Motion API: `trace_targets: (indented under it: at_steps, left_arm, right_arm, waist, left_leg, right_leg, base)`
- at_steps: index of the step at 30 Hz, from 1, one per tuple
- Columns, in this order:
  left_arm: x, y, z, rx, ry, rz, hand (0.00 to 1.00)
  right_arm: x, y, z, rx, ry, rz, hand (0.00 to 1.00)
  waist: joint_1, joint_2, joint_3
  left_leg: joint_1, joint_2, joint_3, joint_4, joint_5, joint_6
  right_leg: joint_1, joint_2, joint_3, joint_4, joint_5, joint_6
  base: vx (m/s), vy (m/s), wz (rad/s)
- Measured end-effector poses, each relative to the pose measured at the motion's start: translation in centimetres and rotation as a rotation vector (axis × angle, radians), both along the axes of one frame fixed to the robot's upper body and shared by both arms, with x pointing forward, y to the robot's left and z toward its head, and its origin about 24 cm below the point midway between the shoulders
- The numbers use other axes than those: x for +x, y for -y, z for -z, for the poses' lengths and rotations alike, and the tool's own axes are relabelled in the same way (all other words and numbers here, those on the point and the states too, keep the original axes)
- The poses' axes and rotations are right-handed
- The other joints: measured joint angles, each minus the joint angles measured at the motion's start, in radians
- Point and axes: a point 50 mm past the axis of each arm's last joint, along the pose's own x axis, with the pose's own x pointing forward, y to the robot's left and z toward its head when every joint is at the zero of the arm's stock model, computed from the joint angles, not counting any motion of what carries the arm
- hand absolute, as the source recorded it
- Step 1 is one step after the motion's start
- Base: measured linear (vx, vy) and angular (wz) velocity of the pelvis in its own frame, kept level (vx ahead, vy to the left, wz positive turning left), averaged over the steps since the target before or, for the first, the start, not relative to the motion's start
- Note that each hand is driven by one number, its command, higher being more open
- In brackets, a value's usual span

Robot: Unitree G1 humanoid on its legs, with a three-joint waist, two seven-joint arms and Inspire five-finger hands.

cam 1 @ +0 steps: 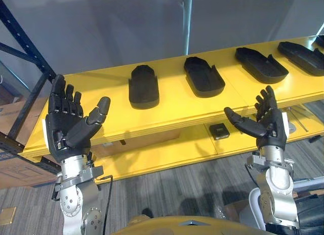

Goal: Walk over and take three plastic housings, then place them on the shelf

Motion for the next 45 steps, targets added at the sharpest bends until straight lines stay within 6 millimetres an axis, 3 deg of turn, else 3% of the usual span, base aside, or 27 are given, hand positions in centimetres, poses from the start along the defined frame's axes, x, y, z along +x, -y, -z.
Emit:
trace_targets:
  at_steps: [5,11,15,18,19,20,21,22,24,26,27,29,31,33,35,36,37,39,42,43,45]
  left_arm:
    - [1.0,1.5,-0.6,0.024,0.034,0.113,1.0]
    - [2.6,2.1,-2.2,0.032,0.102,0.141,1.0]
    - [3.1,2.2,-2.5,0.001,0.105,0.104,1.0]
    - [3.0,1.4,-2.5,-0.008,0.09,0.044,1.0]
    - [2.7,0.6,-2.4,0.003,0.063,-0.018,1.0]
    - [2.6,0.4,-2.2,0.006,0.051,-0.034,1.0]
    - [2.1,0.0,-1.9,0.014,0.032,-0.05,1.0]
    - [2.0,-0.1,-1.8,0.017,0.025,-0.054,1.0]
    - [2.0,0.2,-1.7,0.023,0.02,-0.019,1.0]
    - [2.1,0.7,-1.6,0.026,0.024,0.013,1.0]
    - [2.1,0.9,-1.6,0.023,0.024,0.025,1.0]
    - [2.2,1.3,-1.6,0.023,0.029,0.04,1.0]
    - [2.3,1.6,-1.6,0.017,0.03,0.058,1.0]
    - [2.3,1.7,-1.6,0.02,0.031,0.062,1.0]
    - [2.3,1.6,-1.5,0.025,0.027,0.056,1.0]
    - [2.2,1.3,-1.4,0.03,0.013,0.04,1.0]
    - [2.2,1.0,-1.1,0.031,-0.008,0.025,1.0]
    - [2.1,0.6,-0.7,0.035,-0.033,0.013,1.0]
    - [1.3,0.0,-0.1,0.05,-0.052,0.014,1.0]
    - [1.2,0.0,0.0,0.051,-0.056,0.017,1.0]
    - [0.7,0.2,0.6,0.017,-0.068,0.062,1.0]
  right_arm:
    - [-1.1,0.4,0.6,0.025,-0.024,0.084,1.0]
    - [-3.6,1.4,2.4,0.04,-0.121,0.139,1.0]
    - [-5.1,1.1,3.7,0.112,-0.168,0.125,1.0]
    - [-4.6,-0.2,4.0,0.2,-0.153,0.004,1.0]
    - [-3.5,-1.5,3.6,0.178,-0.135,-0.114,1.0]
    - [-2.9,-1.9,3.2,0.161,-0.125,-0.162,1.0]
    - [-1.4,-2.8,2.6,0.124,-0.104,-0.264,1.0]
    - [-0.6,-3.2,2.3,0.105,-0.096,-0.303,1.0]
    - [1.9,-4.6,1.9,0.053,-0.086,-0.381,1.0]
    - [2.7,-4.9,2.1,0.046,-0.091,-0.37,1.0]
    - [2.9,-4.9,2.3,0.057,-0.1,-0.354,1.0]
    - [2.7,-4.8,2.9,0.089,-0.116,-0.312,1.0]
    - [1.7,-5.1,4.1,0.154,-0.147,-0.249,1.0]
    - [0.5,-5.4,5.3,0.177,-0.19,-0.22,1.0]
    - [-0.7,-5.8,6.3,0.202,-0.227,-0.214,1.0]
    - [-1.2,-5.9,6.6,0.208,-0.245,-0.235,1.0]
    - [-1.3,-6.0,6.7,0.202,-0.25,-0.26,1.0]
    - [-0.8,-6.5,6.4,0.187,-0.238,-0.308,1.0]
    - [0.5,-8.8,5.6,0.179,-0.191,-0.387,1.0]
    - [0.7,-9.1,5.5,0.179,-0.19,-0.395,1.0]
    - [1.1,-11.3,5.4,0.152,-0.189,-0.468,1.0]
  waist:
    - [-0.014,-0.021,0.012]
    - [-0.1,-0.036,0.026]
    - [-0.138,-0.033,0.033]
    - [-0.107,-0.027,0.038]
    - [-0.077,-0.021,0.055]
    - [-0.058,-0.013,0.062]
    - [-0.022,0.015,0.066]
    - [-0.016,0.02,0.062]
    - [0.001,0.008,0.07]
    - [0.025,0.005,0.076]
    - [0.034,0.006,0.08]
    - [0.035,0.005,0.092]
    - [0.031,-0.004,0.124]
    - [0.022,-0.025,0.139]
    - [0.027,-0.058,0.159]
    - [0.033,-0.051,0.174]
    - [0.031,-0.058,0.177]
    - [0.03,-0.056,0.176]
    - [0.045,-0.049,0.175]
    - [0.05,-0.05,0.173]
    - [0.078,-0.054,0.169]
  left_leg:
    - [0.038,0.008,0.122,0.002,-0.025,-0.009]
    - [0.087,0.047,0.311,0.098,-0.117,-0.04]
    - [0.097,0.088,0.38,0.182,-0.174,-0.055]
    - [0.022,0.125,0.156,0.341,-0.25,0.035]
    - [-0.029,0.119,-0.054,0.431,-0.32,0.069]
    - [-0.042,0.103,-0.139,0.447,-0.35,0.06]
    - [-0.038,0.084,-0.232,0.451,-0.38,0.052]
    - [-0.04,0.076,-0.27,0.448,-0.384,0.04]
    - [-0.04,0.05,-0.284,0.423,-0.387,0.027]
    - [-0.043,0.044,-0.295,0.404,-0.387,-0.006]
    - [-0.055,0.037,-0.317,0.41,-0.388,-0.007]
    - [-0.066,0.028,-0.34,0.437,-0.392,-0.012]
    - [-0.037,0.017,-0.343,0.469,-0.411,-0.012]
    - [-0.002,-0.001,-0.316,0.464,-0.432,-0.008]
    - [0.025,-0.023,-0.251,0.472,-0.455,0.0]
    - [0.025,-0.005,-0.19,0.466,-0.455,0.012]
    - [0.024,-0.003,-0.145,0.465,-0.445,0.025]
    - [0.015,0.012,-0.112,0.458,-0.425,0.032]
    - [-0.017,0.074,-0.063,0.464,-0.393,0.008]
    - [-0.021,0.082,-0.053,0.465,-0.39,0.003]
    - [-0.049,0.14,-0.006,0.496,-0.374,-0.029]
  right_leg:
    - [-0.028,0.016,0.124,-0.033,0.036,-0.006]
    - [-0.063,0.047,0.312,-0.07,0.076,-0.015]
    - [-0.082,0.078,0.388,-0.084,0.085,-0.024]
    - [-0.112,0.113,0.487,-0.099,0.105,-0.047]
    - [-0.128,0.133,0.552,-0.123,0.118,-0.068]
    - [-0.139,0.136,0.566,-0.123,0.118,-0.07]
    - [-0.155,0.147,0.566,-0.123,0.141,-0.076]
    - [-0.165,0.15,0.569,-0.123,0.146,-0.069]
    - [-0.179,0.128,0.556,-0.123,0.167,-0.04]
    - [-0.185,0.116,0.536,-0.118,0.173,-0.029]
    - [-0.202,0.109,0.521,-0.076,0.154,-0.023]
    - [-0.242,0.097,0.508,0.036,0.101,-0.013]
    - [-0.292,0.092,0.531,0.208,0.062,-0.03]
    - [-0.305,0.086,0.568,0.249,0.062,-0.03]
    - [-0.31,0.071,0.555,0.224,0.095,-0.006]
    - [-0.299,0.059,0.503,0.166,0.133,-0.028]
    - [-0.318,0.033,0.385,0.283,0.052,-0.074]
    - [-0.316,-0.024,0.254,0.493,-0.081,-0.118]
    - [-0.264,-0.123,0.145,0.658,-0.161,-0.138]
    - [-0.259,-0.136,0.141,0.668,-0.164,-0.137]
    - [-0.218,-0.222,0.125,0.679,-0.156,-0.124]
  base:
    - [0.04,0.024,-0.75]
    - [0.01,0.014,-0.94]
    - [-0.01,-0.035,-0.71]
    - [-0.03,-0.099,-1.05]
    - [-0.06,-0.016,-1.34]
    - [-0.11,0.089,-1.71]
    - [-0.09,0.128,-1.16]
    - [-0.07,0.103,-0.93]
    - [-0.04,0.085,0.01]
    - [-0.04,0.123,0.37]
    - [-0.03,0.101,0.43]
    - [-0.02,0.072,0.33]
    - [-0.05,0.089,-0.11]
    - [-0.13,0.126,-0.64]
    - [-0.29,0.127,-1.11]
    - [-0.38,0.057,-1.25]
    - [-0.36,0.032,-1.13]
    - [-0.29,0.029,-0.64]
    - [-0.12,-0.075,-0.58]
    - [-0.1,-0.183,-0.85]
    - [-0.08,-0.317,-0.82]
